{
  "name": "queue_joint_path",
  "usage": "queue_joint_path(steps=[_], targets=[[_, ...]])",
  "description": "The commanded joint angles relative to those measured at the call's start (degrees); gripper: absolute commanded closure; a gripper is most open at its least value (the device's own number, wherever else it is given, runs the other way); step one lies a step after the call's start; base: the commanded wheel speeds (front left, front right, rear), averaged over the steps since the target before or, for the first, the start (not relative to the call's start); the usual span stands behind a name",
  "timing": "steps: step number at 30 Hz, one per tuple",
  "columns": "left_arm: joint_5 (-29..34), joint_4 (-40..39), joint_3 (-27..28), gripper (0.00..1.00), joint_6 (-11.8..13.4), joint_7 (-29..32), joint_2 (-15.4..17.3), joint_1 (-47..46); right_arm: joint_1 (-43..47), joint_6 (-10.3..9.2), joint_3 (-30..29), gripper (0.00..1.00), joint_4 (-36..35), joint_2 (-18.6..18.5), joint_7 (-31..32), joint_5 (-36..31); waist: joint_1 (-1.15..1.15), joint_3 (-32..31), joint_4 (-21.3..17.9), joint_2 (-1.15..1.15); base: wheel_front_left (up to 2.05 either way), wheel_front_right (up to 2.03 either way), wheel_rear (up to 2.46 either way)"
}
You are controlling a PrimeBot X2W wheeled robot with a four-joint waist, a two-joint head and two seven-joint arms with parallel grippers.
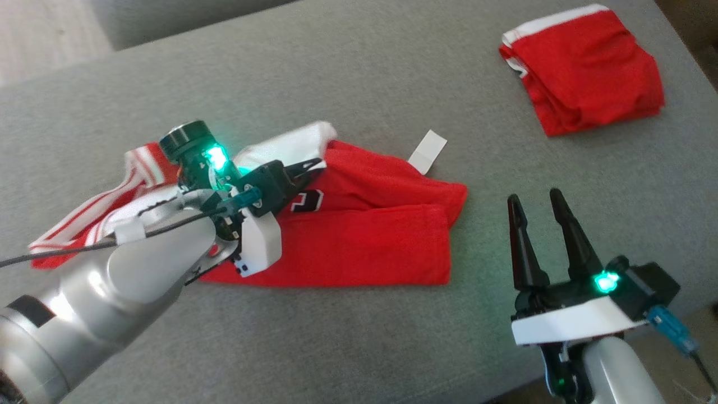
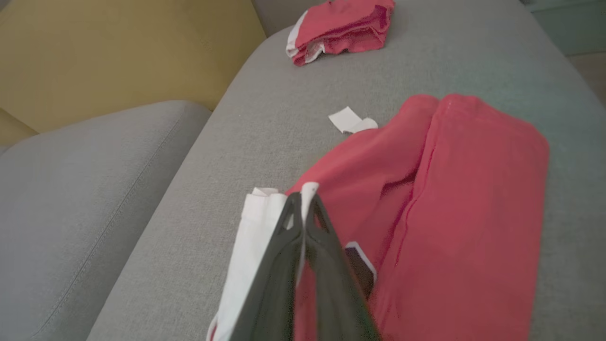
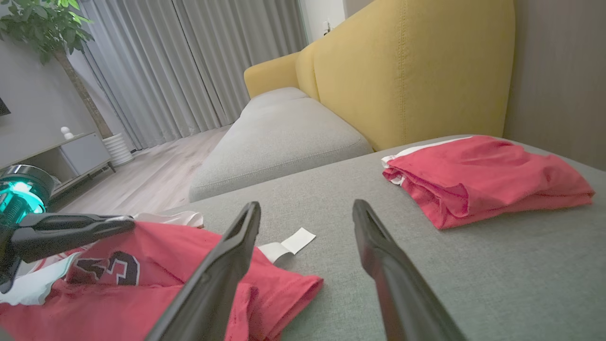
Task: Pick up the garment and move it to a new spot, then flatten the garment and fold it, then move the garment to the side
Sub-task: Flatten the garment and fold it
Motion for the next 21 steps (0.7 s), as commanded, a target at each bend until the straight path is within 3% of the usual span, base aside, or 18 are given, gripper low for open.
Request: queue_joint_path(steps=[1,11,21], targets=[[-1.2,-2.1,2.3,1.00,0.1,0.0,2.0,-3.2,0.4,0.39,1.0,0.00,-1.4,-0.3,-0.2,-0.5,0.00,-1.2,1.3,0.00,0.00,0.00,0.00],[-9.3,-11.3,2.3,1.00,0.1,-1.0,6.2,-3.1,1.8,0.39,1.8,0.00,2.6,-0.3,-0.2,-0.9,0.00,-5.2,7.4,0.00,0.00,0.00,0.00],[-8.0,-19.0,2.3,1.00,0.1,0.6,7.8,7.6,-0.4,0.39,2.9,0.00,5.1,-0.3,-0.2,-1.2,0.00,-3.9,9.8,0.00,0.00,0.00,0.00]])
